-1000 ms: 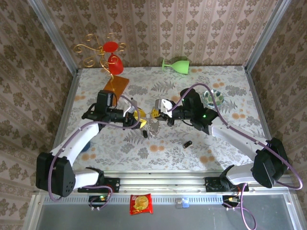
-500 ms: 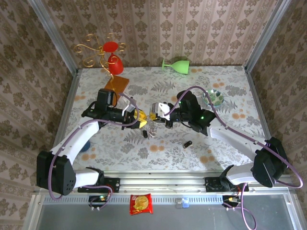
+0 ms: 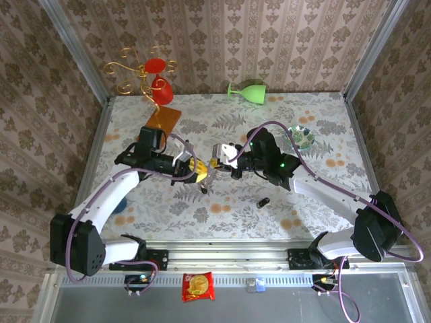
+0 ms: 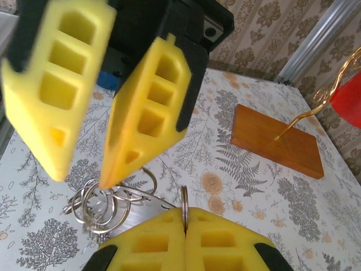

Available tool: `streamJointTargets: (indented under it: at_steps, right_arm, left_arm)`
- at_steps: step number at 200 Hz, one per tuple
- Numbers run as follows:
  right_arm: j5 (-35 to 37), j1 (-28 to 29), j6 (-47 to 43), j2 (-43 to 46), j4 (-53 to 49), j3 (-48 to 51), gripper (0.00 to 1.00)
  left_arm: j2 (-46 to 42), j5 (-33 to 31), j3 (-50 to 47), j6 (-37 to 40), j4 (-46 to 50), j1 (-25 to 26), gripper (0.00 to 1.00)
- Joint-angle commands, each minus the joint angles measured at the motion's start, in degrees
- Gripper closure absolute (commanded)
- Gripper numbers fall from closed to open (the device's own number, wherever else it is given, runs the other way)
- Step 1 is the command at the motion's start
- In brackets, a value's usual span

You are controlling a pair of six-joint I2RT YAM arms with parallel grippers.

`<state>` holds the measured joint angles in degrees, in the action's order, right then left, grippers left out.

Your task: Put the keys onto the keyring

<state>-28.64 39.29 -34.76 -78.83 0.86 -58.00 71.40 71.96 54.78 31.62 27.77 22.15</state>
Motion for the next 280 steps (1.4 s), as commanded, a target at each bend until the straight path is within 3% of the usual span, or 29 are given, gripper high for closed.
streamJointTargets:
  at_steps: [1,23,44,80,100,154,233,267,280]
  right_arm:
    - [0.68,0.35,-0.4,-0.11,1.16,-1.01,1.0]
    - [-0.3,0.35,-0.47,0.25,0.94,-0.7,1.0]
    - [-1.76,0.35,-0.9,0.43,0.29,-0.55,1.0]
    - [-3.96,0.43,-0.13,0.07,0.14,-0.8,1.0]
    - [-4.62,0.53,0.78,0.16,1.26,-0.58,1.0]
    - [-4.86,1.0,1.5,-0.1,2.27,-0.27,1.0]
    - [-4.49,1.88,2.3,-0.54,3.99,-0.28,1.0]
    - [-4.5,2.44,2.59,-0.56,4.25,-0.11,1.0]
    - [-4.04,2.46,2.77,-0.54,4.19,0.04,1.0]
  left_arm:
    - [-2.76,0.15,1.38,4.62,4.1,-0.17,0.64]
    - [-4.97,-1.08,1.04,6.09,4.99,-2.11,0.63]
    - [-8.22,-5.2,-0.59,4.61,-0.47,-3.65,0.63]
    - [-10.79,-14.58,-4.24,7.58,-13.92,-2.69,0.69]
    - [-9.27,-16.43,-3.45,11.0,-15.03,-1.28,0.7]
    - [-3.83,-13.43,0.15,19.19,-8.12,0.57,0.7]
    - [-2.52,-11.38,0.23,18.73,-7.71,1.48,0.76]
    - [-2.57,-11.5,-0.02,18.51,-8.78,2.02,0.89]
    - [-2.82,-11.28,-0.14,18.31,-9.44,2.16,0.99]
